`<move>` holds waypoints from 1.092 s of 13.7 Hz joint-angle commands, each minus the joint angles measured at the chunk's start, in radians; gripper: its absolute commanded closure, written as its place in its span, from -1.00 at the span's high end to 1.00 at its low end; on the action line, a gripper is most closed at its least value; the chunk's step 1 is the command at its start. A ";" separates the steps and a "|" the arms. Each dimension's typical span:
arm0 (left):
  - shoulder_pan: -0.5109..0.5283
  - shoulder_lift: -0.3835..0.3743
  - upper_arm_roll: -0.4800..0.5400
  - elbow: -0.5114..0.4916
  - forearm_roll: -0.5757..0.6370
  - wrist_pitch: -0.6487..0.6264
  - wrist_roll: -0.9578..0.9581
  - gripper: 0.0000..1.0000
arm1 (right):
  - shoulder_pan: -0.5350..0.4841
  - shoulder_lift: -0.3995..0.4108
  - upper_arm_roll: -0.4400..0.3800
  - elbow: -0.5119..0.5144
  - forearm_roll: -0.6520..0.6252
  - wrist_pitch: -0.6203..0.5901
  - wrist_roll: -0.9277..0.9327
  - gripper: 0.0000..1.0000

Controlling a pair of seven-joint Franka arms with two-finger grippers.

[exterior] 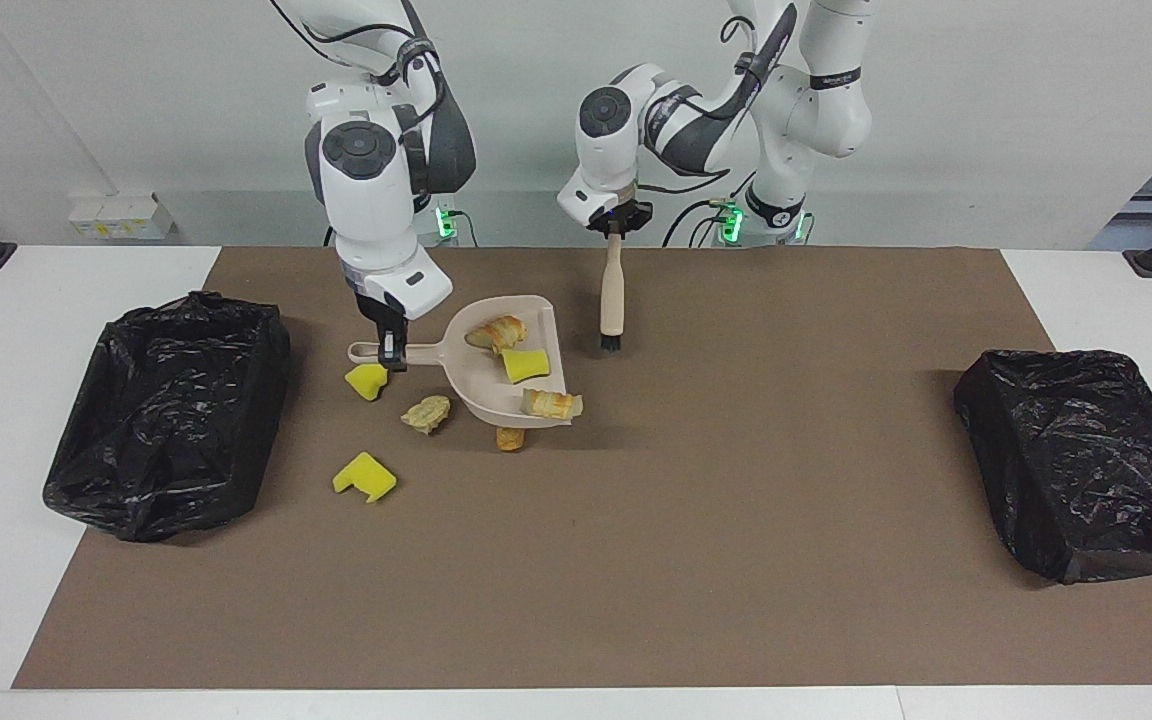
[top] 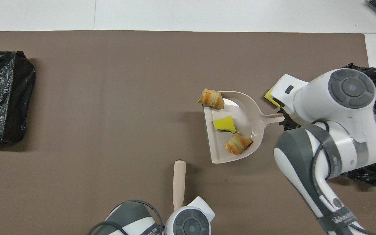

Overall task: Sweep and dump trash in bin
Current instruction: 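Carry the loaded dustpan with the right gripper over the black bag, then tilt the dustpan with the right gripper to dump into the bag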

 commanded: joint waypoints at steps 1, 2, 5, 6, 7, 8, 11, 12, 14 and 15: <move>-0.080 -0.058 0.016 -0.044 -0.014 0.029 -0.085 -1.00 | -0.067 -0.008 0.007 0.039 0.047 -0.045 -0.084 -1.00; -0.087 -0.060 0.016 -0.044 -0.037 0.032 -0.092 -1.00 | -0.094 -0.006 0.007 0.046 0.050 -0.053 -0.110 -1.00; -0.086 -0.060 0.016 -0.056 -0.085 0.069 -0.088 -1.00 | -0.197 0.009 0.006 0.094 0.051 -0.074 -0.189 -1.00; -0.083 -0.058 0.018 -0.061 -0.102 0.086 -0.088 -1.00 | -0.231 0.021 0.006 0.112 0.060 -0.076 -0.238 -1.00; -0.077 -0.058 0.018 -0.066 -0.109 0.094 -0.085 -1.00 | -0.266 0.031 0.004 0.128 0.070 -0.076 -0.286 -1.00; -0.074 -0.047 0.018 -0.069 -0.128 0.106 -0.085 -1.00 | -0.312 0.037 0.003 0.140 0.071 -0.074 -0.324 -1.00; -0.074 -0.015 0.018 -0.090 -0.157 0.178 -0.086 -1.00 | -0.439 0.044 0.003 0.149 0.056 -0.063 -0.462 -1.00; -0.074 -0.015 0.018 -0.105 -0.178 0.192 -0.085 -1.00 | -0.469 0.044 0.001 0.149 0.048 -0.063 -0.504 -1.00; -0.075 -0.011 0.018 -0.116 -0.182 0.219 -0.085 -1.00 | -0.539 0.058 -0.002 0.181 0.025 -0.056 -0.567 -1.00; -0.083 -0.010 0.018 -0.128 -0.182 0.235 -0.083 -1.00 | -0.565 0.078 -0.002 0.218 -0.010 -0.056 -0.575 -1.00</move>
